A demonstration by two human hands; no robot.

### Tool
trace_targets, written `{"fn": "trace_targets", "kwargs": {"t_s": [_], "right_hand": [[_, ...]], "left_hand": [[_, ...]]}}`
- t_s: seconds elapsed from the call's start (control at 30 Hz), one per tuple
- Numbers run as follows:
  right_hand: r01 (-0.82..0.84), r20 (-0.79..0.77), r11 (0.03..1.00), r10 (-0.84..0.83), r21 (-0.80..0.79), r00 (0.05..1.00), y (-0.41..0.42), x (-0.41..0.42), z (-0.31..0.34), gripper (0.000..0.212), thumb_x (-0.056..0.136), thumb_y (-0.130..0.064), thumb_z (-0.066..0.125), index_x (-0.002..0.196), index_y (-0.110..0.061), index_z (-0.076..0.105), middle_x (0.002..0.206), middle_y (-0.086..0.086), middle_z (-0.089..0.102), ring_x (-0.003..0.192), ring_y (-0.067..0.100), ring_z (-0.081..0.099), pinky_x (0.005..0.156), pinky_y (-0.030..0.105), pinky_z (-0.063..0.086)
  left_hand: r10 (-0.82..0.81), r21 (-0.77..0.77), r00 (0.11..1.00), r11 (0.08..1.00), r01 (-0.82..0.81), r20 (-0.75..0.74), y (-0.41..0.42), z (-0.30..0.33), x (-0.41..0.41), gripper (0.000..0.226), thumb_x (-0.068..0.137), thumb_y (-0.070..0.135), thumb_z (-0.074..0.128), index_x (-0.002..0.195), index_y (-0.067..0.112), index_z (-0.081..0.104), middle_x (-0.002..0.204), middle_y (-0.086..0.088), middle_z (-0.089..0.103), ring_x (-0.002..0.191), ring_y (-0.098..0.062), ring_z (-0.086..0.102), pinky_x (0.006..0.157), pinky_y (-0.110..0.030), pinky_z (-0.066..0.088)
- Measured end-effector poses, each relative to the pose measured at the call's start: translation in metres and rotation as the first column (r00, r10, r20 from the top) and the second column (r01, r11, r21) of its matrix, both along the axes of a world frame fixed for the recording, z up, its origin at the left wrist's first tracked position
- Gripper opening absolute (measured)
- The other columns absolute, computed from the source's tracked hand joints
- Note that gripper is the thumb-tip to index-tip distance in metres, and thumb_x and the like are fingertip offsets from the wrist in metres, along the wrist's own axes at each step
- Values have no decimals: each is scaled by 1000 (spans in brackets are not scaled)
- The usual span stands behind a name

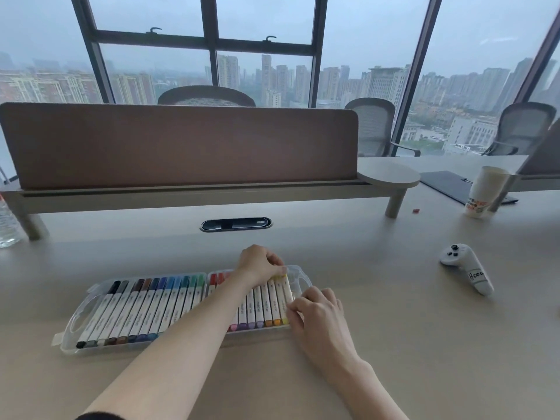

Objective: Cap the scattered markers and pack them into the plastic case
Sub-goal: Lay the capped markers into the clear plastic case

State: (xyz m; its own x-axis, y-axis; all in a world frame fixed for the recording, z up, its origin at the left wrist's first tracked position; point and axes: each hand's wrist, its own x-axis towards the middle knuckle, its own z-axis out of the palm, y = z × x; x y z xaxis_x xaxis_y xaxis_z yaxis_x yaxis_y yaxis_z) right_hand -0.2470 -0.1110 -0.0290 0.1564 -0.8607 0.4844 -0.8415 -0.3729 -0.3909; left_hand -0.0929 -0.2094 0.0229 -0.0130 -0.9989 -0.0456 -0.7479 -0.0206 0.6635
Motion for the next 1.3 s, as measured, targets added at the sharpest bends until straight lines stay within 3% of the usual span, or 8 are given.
{"fn": "trace_targets", "kwargs": {"t_s": [0.2,0.37,0.53,0.67,0.87,0.97,1.17,1.3], "right_hand": [[45,32,978,-53,203,998,-5,-2,2,25,98,-42,52,91,-30,73,103,-16,56,107,16,39,88,32,26],[54,18,965,-60,258,998,-7,-5,1,27,97,-48,51,97,-31,73,108,-18,50,113,12,32,93,32,25],[33,86,983,-49,178,995,-5,-7,-8,23,95,-49,57,92,-33,73,101,-21,50,110,10,36,90,31,29],[32,106,994,-43,102,993,-5,-9,-11,17,93,-45,62,92,-34,75,98,-19,53,107,13,42,87,32,33],[-32,171,996,17,87,985,-2,-15,-10,15,94,-30,65,101,-28,78,99,-17,58,106,10,45,91,22,39],[-28,201,997,12,77,980,0,-17,-8,15,92,-22,67,101,-24,79,99,-16,62,106,10,47,89,16,35],[1,138,997,-11,73,990,1,-11,-8,14,90,-18,70,98,-22,79,100,-11,64,106,16,49,90,27,41],[26,106,996,-35,82,994,1,-5,-5,15,91,-15,68,100,-19,79,106,-4,64,109,22,51,92,31,43]], "left_hand": [[91,40,996,995,-90,-20,-9,-2,-4,9,76,28,84,82,27,77,79,9,73,75,-5,68,73,-25,56],[125,81,991,989,-127,40,-16,3,-5,14,75,32,86,81,25,76,77,4,74,70,-9,70,72,-29,60],[67,-3,996,998,-67,51,-10,-5,4,13,81,37,81,89,27,77,83,7,75,72,-5,67,70,-24,55],[77,-141,987,985,-97,-142,5,-11,23,8,88,16,74,95,20,77,86,8,72,78,-3,63,89,-29,56],[165,-267,978,944,-193,-124,46,-11,81,11,93,16,69,102,16,75,92,9,68,78,7,55,70,-7,39],[260,-292,958,913,-285,-122,76,-11,122,8,94,16,68,98,19,75,91,8,69,79,1,58,80,-21,48],[479,-456,878,782,-425,4,121,-31,202,12,88,10,69,91,18,77,95,0,74,92,-21,67,85,-32,47],[643,-428,763,708,-562,62,131,-57,227,23,93,22,62,112,14,72,122,-15,64,116,-37,56,101,-45,42]]}}
